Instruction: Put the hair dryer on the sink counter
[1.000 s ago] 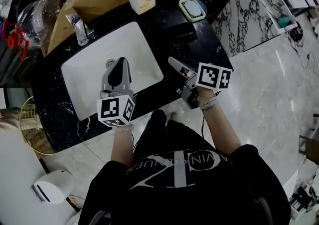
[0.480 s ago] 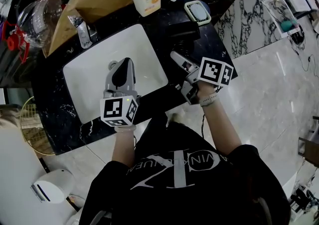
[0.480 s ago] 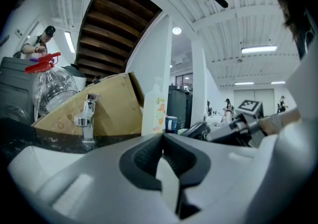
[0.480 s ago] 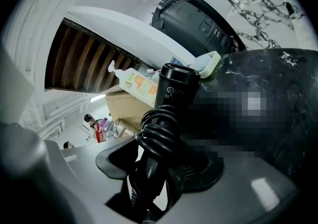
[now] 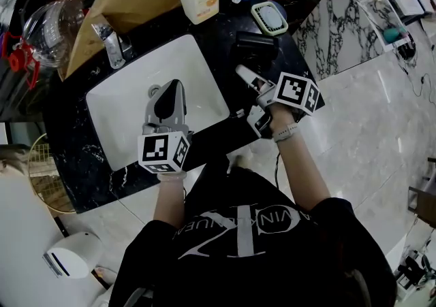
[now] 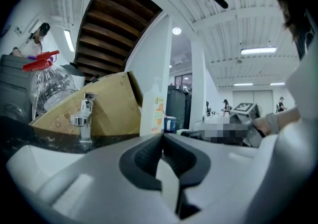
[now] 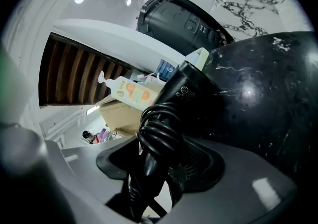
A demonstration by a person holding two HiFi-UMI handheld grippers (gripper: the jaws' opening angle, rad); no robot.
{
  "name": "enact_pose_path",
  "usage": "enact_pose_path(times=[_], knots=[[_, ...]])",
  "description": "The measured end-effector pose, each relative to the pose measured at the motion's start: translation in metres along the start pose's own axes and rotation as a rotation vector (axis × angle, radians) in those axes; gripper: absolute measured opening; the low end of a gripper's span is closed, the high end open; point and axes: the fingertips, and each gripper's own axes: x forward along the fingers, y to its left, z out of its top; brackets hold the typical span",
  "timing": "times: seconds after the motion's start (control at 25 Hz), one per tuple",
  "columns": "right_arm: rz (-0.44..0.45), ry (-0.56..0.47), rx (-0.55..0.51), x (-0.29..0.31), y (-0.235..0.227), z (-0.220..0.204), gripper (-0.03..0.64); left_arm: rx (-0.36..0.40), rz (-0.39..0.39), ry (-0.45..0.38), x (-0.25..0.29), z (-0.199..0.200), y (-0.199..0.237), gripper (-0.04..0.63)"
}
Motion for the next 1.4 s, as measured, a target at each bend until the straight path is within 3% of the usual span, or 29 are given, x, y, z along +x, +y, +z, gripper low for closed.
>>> enact_pose_path(times=[0.16,0.28,0.84,1.24,1.4], knots=[[-0.039,0.072,-0.074,0.005,-0.003,-0.006,0.275,-0.002,0.003,0.001,0.000,0.000,0.001,0.000],[-0.054,0.178,-0.152,0.007,-0.004,-0.019,0.341,-0.007,0.004,-0.002,0.000,0.000,0.002,0.000],[-0.120,0.527,-0.538,-0.001,-0.007,-0.052,0.413,-0.014,-0.006,-0.008,0.004,0.003,-0.005,0.000],[-0.094,0.614,-0.556,-0.014,-0.010,-0.058,0.426,-0.018,-0.016,-0.008,0.007,0.003,-0.010,0.000],[-0.127,0.692,-0.630,-0.020,-0.014,-0.064,0.431,-0.019,-0.025,-0.008,0.008,0.004,-0.014,0.000]])
